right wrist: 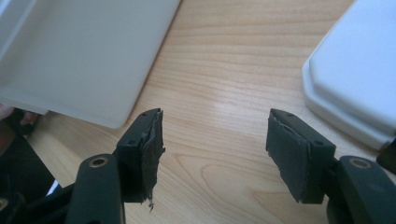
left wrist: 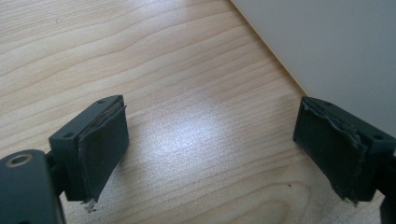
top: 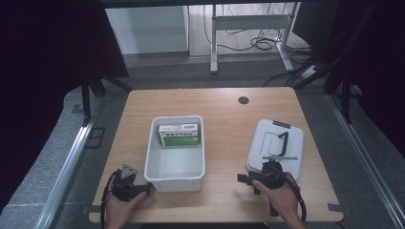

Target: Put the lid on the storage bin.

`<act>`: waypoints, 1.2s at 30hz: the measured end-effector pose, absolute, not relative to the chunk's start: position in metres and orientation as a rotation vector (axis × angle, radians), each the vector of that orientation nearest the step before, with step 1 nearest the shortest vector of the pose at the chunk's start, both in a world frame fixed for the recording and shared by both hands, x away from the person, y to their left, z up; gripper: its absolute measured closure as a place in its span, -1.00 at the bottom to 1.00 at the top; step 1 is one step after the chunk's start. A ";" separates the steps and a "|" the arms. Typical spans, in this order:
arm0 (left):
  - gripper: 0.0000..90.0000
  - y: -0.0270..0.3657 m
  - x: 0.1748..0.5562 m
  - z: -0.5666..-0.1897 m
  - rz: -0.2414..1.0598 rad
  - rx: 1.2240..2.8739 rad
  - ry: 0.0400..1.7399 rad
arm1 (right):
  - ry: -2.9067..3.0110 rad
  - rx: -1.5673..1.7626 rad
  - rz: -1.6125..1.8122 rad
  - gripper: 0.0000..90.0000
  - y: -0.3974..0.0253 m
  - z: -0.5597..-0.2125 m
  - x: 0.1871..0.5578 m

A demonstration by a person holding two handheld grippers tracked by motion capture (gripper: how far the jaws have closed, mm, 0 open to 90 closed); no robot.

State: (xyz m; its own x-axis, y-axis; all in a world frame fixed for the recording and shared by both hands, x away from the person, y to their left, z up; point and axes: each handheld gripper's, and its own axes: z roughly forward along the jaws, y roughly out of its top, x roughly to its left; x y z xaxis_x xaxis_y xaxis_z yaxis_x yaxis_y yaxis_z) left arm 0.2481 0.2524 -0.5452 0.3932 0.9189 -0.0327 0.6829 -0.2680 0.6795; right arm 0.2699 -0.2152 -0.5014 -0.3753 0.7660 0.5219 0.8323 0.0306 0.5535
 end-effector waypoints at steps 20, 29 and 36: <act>-0.67 0.254 0.242 -0.545 0.503 2.033 1.361 | -2.220 -1.686 -1.296 -0.17 -0.216 -0.495 0.273; -0.67 0.254 0.241 -0.545 0.504 2.030 1.366 | -2.258 -1.663 -1.331 -0.17 -0.219 -0.483 0.273; -0.67 0.254 0.241 -0.545 0.505 2.031 1.364 | -2.259 -1.642 -1.374 -0.17 -0.220 -0.469 0.273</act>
State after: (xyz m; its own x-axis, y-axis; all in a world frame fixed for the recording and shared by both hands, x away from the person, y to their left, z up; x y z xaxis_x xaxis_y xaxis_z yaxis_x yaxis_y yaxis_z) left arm 0.2408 0.2535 -0.5449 0.3901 0.9202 -0.0319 0.6778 -0.2636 0.6864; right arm 0.2729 -0.2195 -0.4686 -0.4429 0.7531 0.4866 0.7784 0.0537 0.6255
